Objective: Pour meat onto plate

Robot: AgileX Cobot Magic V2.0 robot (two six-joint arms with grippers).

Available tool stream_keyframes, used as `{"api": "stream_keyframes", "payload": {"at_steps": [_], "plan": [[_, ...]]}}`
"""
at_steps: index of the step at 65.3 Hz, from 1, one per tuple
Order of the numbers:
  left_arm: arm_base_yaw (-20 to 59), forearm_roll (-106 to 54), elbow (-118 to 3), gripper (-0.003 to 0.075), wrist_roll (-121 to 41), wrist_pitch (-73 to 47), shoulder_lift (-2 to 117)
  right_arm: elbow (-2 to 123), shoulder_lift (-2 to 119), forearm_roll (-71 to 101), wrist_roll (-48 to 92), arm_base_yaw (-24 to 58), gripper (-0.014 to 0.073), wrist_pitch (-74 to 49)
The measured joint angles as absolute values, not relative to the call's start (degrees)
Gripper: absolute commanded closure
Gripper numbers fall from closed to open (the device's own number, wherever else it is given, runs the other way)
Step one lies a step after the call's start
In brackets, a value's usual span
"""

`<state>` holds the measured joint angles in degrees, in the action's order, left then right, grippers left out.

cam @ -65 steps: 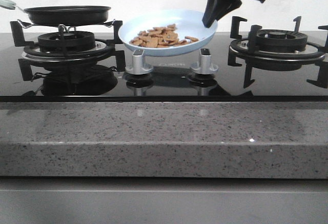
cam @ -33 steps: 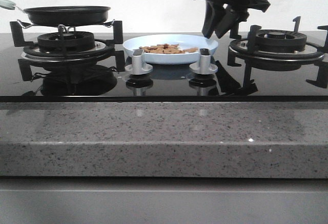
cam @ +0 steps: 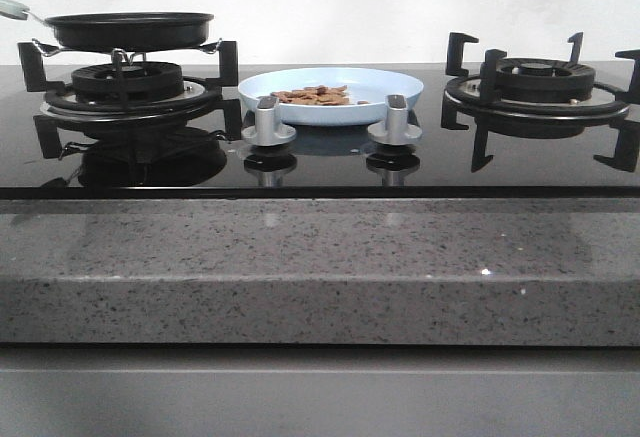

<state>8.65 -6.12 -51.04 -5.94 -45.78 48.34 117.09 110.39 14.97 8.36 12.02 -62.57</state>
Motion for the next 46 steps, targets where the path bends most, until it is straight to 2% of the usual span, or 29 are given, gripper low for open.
{"api": "stream_keyframes", "payload": {"at_steps": [29, 46], "plan": [[8.65, -6.12, -51.04, 0.024, -5.94, -45.78, 48.34, 75.58, 76.42, 2.58, 2.24, 12.02, 0.0202, -55.0], [8.65, -6.12, -51.04, 0.024, -5.94, -45.78, 48.34, 57.26, 56.06, 0.0, -2.19, 12.02, 0.0202, -53.36]]}}
